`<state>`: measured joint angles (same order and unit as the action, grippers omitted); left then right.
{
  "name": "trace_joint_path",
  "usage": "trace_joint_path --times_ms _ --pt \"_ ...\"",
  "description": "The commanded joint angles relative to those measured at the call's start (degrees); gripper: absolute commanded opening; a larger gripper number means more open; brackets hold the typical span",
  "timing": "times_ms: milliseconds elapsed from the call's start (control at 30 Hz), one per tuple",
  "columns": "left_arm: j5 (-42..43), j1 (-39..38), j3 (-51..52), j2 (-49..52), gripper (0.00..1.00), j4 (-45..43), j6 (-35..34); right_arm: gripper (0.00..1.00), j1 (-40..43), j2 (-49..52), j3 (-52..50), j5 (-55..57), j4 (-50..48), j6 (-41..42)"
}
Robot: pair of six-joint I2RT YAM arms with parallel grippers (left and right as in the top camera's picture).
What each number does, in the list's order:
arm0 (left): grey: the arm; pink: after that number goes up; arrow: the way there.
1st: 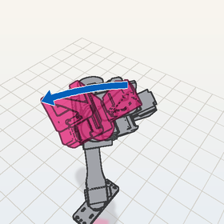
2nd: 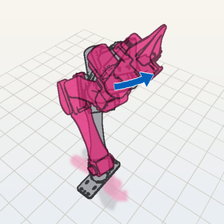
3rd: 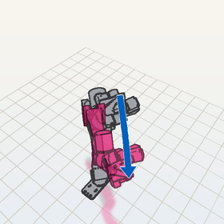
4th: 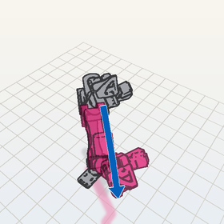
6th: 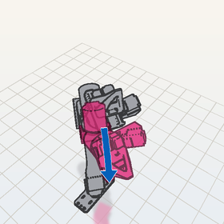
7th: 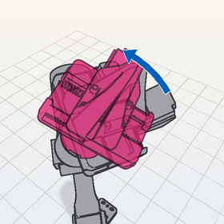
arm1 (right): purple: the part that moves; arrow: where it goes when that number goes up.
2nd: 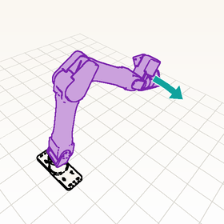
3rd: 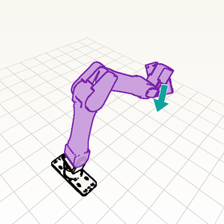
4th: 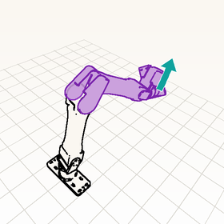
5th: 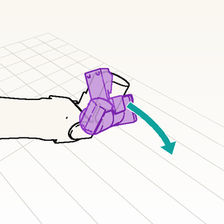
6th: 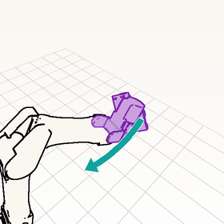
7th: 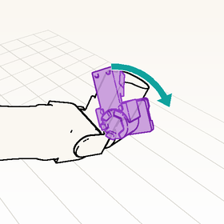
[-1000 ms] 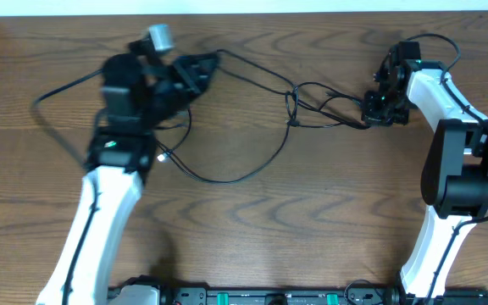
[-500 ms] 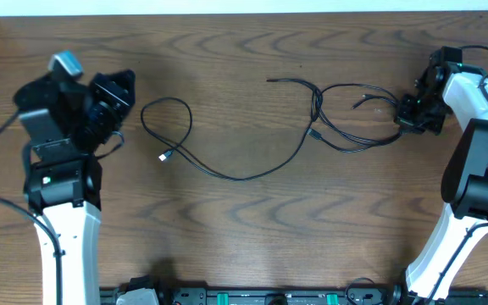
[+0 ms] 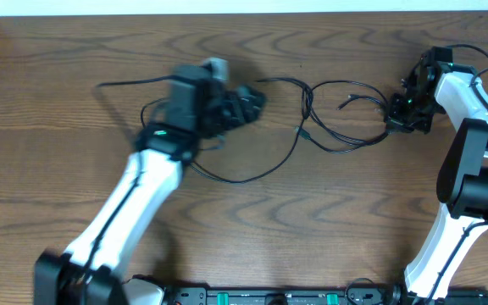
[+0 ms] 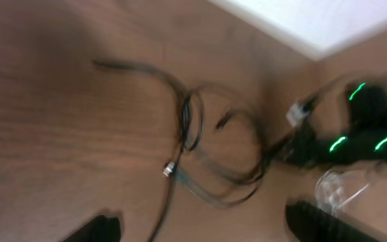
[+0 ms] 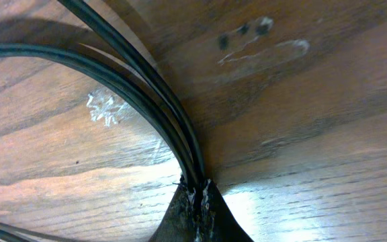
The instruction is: Untangle cables
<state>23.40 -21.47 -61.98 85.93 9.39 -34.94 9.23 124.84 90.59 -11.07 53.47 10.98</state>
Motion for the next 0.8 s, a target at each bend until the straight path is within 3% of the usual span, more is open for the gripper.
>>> trace_joint_path --times_ms 0,100,433,567,700,767 --pt "-12.0 -6.3 -0.9 7.7 0.80 -6.4 8.2 0.01 -0.8 2.2 -1.8 -0.9 1.3 -0.9" --pt "-12.3 -10.0 -0.9 13.6 0.80 -14.1 11.2 0.01 -1.2 2.2 -1.8 -0.9 1.8 -0.9" --pt "-16.6 -15.4 -0.9 27.7 0.78 -34.4 11.3 0.01 -5.8 2.2 -1.8 -0.9 3.5 -0.8" --pt "-22.8 -16.2 -0.9 31.3 0.52 -36.5 11.3 0.01 -7.8 2.2 -1.8 -0.9 3.6 -0.8" --pt "-28.8 -15.6 -0.9 32.1 0.43 -35.2 11.3 0.01 -8.2 2.2 -1.8 -0.9 4.7 -0.8" --pt "-30.6 -15.1 -0.9 32.1 0.29 -35.3 11.3 0.01 -8.2 2.2 -1.8 -0.9 5.6 -0.8"
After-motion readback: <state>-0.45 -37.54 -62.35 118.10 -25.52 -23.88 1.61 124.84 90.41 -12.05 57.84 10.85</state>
